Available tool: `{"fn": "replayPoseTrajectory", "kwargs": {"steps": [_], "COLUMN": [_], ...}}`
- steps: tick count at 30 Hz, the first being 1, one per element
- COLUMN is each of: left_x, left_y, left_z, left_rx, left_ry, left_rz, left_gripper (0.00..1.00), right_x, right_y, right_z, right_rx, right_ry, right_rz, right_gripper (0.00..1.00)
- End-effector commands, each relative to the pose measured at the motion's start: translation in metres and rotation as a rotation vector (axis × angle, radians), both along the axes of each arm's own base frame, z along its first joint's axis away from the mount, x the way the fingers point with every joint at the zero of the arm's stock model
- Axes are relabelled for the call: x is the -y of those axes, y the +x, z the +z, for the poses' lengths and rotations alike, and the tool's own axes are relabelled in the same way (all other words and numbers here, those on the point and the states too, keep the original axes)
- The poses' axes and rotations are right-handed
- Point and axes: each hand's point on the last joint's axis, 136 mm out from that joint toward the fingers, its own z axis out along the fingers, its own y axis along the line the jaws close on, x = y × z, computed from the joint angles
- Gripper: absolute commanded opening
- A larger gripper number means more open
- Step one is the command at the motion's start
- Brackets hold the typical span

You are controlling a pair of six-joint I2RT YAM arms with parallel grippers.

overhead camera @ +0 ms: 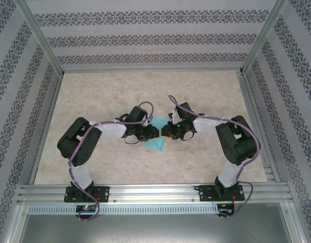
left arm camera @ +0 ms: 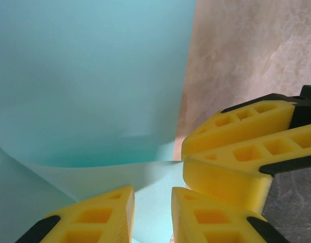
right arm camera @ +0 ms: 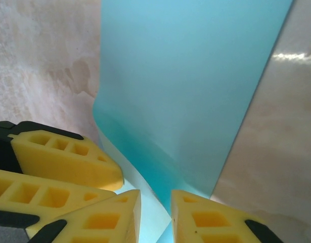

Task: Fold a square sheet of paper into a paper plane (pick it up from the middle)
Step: Fold the triangle a second time at the center of the table.

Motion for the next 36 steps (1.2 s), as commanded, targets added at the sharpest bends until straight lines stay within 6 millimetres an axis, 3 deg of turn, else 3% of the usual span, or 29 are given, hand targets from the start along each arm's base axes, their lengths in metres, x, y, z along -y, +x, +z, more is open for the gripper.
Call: {"fn": "replayPoseTrajectory", "kwargs": {"steps": [1, 8, 20, 27, 36], "left_x": [0.001, 0.000, 0.003, 0.013, 0.018], "left_y": [0.007, 0.007, 0.009, 0.010, 0.009], "left_z": [0.004, 0.008, 0.015, 0.022, 0.016], "left_rx": [0.022, 0.029, 0.040, 0.047, 0.022], "left_ry": [0.007, 0.004, -0.013, -0.068, -0.083], "left_rz": [-0.004, -0.004, -0.007, -0.032, -0.048], "left_gripper": [0.26, 0.26, 0.25, 0.25, 0.25], "right_x": [-0.004, -0.005, -0.003, 0.001, 0.000], "right_y": [-0.004, -0.009, -0.009, -0.003, 0.004], "right_z": [0.006, 0.006, 0.004, -0.005, -0.005], "right_rx": [0.024, 0.025, 0.034, 0.042, 0.056], "right_ry": [0.016, 0.017, -0.008, -0.062, -0.081], "right_rz": [0.026, 0.045, 0.058, 0.065, 0.071], "right_gripper": [0.24, 0.27, 0.06, 0.05, 0.05]}}
